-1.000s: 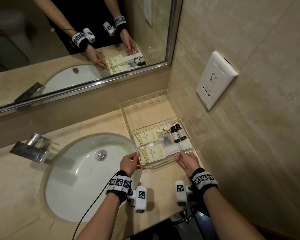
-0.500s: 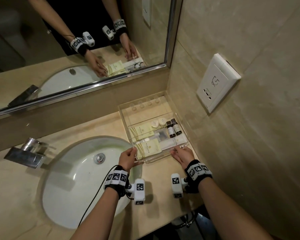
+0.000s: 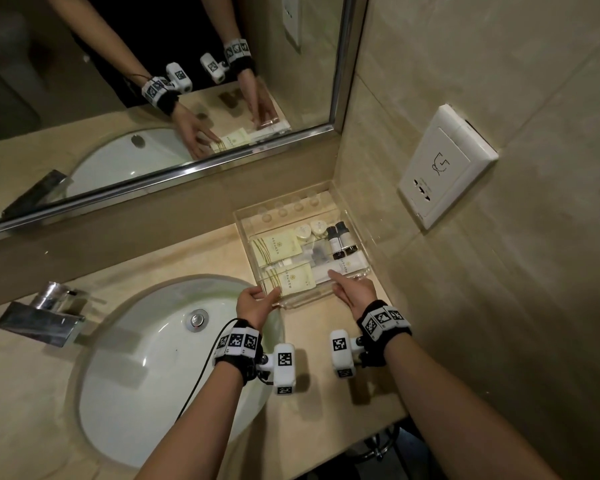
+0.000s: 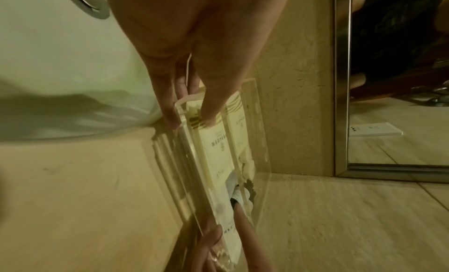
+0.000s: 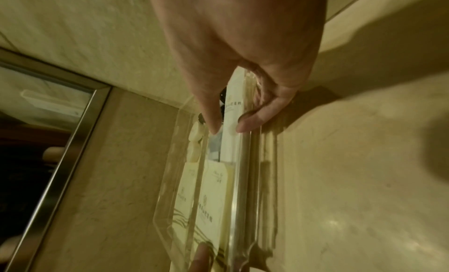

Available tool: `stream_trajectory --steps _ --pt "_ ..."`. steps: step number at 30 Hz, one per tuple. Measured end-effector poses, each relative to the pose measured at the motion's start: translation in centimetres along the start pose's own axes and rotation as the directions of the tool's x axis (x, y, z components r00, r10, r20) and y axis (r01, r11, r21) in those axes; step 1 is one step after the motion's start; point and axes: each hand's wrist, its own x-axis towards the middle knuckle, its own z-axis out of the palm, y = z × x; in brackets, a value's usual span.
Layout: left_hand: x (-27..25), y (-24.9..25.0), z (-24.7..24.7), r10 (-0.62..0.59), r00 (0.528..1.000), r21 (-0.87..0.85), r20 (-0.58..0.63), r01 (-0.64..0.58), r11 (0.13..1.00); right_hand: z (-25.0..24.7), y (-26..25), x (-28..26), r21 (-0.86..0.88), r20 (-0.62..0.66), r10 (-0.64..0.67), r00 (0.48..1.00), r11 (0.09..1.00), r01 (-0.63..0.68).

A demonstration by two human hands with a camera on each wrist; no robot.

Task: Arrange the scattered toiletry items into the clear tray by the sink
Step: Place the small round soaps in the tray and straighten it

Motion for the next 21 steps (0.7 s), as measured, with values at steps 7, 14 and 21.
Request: stream_trajectory --steps 7,14,21 --pt "0.0 0.6 1.0 -0.025 0.993 -0.029 -0.114 0.022 0.999 2.3 0.1 -0.4 -0.208 -0.091 -0.030 0.995 0.978 0.010" --pt "-1.1 1.4 1.2 -0.020 0.986 -0.007 -0.164 0.019 1.000 3.4 1.1 0.2 -0.240 -0.132 -0.001 0.991 0.970 -0.031" --pt "-1.7 2.6 1.9 -0.066 0.976 -0.014 -0.208 0.064 0.998 3.9 0.2 1.0 -0.245 -0.135 -0.044 0.990 0.970 0.010"
